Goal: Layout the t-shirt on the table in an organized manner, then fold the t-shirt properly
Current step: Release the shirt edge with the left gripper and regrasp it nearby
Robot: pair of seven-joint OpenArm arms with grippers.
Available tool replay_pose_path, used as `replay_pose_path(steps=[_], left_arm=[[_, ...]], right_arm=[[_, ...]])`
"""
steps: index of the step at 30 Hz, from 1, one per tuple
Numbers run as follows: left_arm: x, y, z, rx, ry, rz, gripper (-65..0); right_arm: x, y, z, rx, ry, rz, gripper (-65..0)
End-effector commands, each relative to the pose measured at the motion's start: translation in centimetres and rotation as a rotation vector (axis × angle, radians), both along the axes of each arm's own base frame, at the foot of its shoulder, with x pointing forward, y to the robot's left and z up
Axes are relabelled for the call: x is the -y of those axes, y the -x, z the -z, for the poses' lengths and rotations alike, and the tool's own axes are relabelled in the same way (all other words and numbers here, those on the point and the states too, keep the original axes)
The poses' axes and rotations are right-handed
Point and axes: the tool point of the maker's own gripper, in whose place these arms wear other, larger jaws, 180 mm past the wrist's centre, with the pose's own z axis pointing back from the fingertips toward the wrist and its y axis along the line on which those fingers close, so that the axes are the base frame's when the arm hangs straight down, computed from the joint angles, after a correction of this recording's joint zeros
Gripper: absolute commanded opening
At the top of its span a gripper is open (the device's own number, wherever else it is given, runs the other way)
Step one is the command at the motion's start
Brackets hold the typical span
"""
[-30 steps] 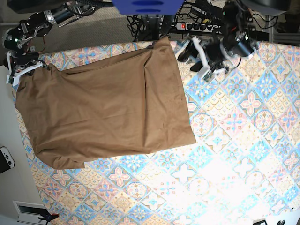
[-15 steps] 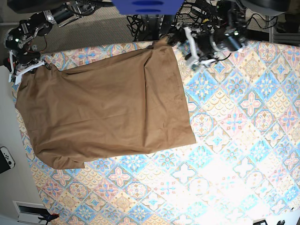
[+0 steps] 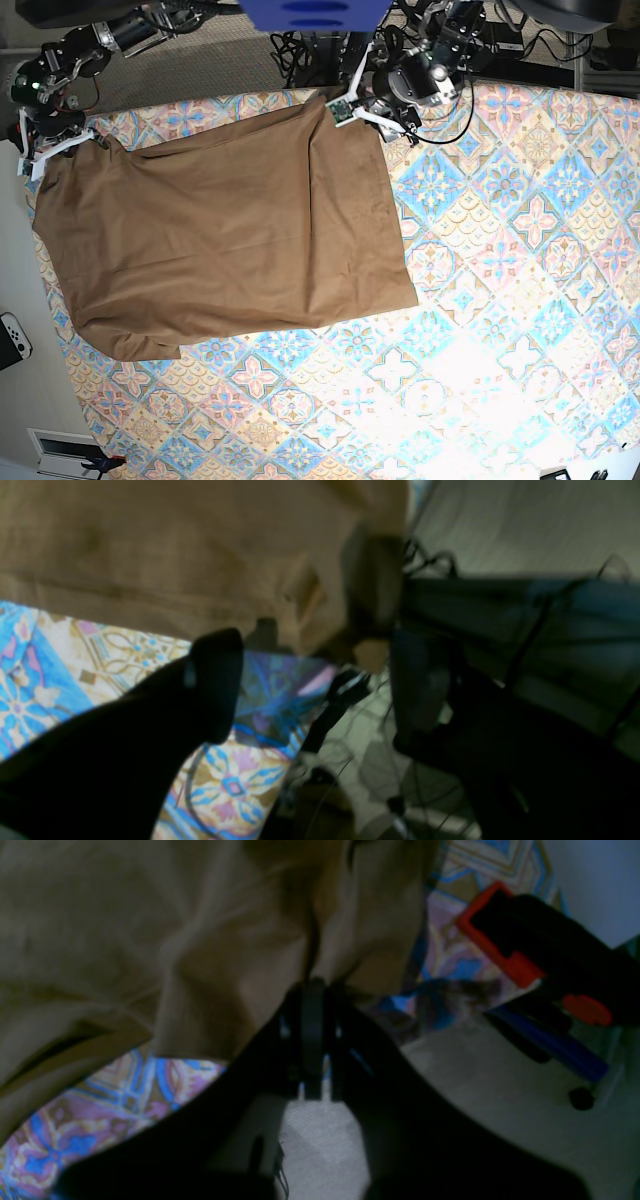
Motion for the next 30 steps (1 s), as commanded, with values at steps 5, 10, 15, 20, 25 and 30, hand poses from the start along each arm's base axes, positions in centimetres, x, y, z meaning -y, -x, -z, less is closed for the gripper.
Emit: replay_pose_path(steps=[5, 10, 15, 20, 25, 30], left_arm=[[0.5, -0.6, -0.6, 0.026, 0.019, 0.006, -23.4], [0.5, -1.7, -0.8, 0.050, 0.013, 0.011, -31.0], [0.3, -2.6, -0.5, 0.060, 0.004, 0.011, -46.7], [0.2, -3.0, -0.6, 0.068, 0.002, 0.006, -63.7], [0.2, -3.0, -0.6, 0.068, 0.002, 0.006, -65.0], [-1.2, -4.0, -1.2, 0.096, -0.009, -0.044, -65.0]], right_arm=[[0.8, -0.7, -1.2, 0.035, 0.036, -0.009, -65.0], [0.8, -0.7, -1.2, 0.035, 0.036, -0.009, -65.0], [0.8, -0.7, -1.3, 0.036, 0.037, -0.009, -65.0], [0.8, -0.7, -1.3, 0.036, 0.037, -0.009, -65.0], [0.8, -0.7, -1.3, 0.036, 0.037, -0.009, -65.0], [0.9, -0.8, -2.1, 0.047, 0.062, -0.012, -65.0]])
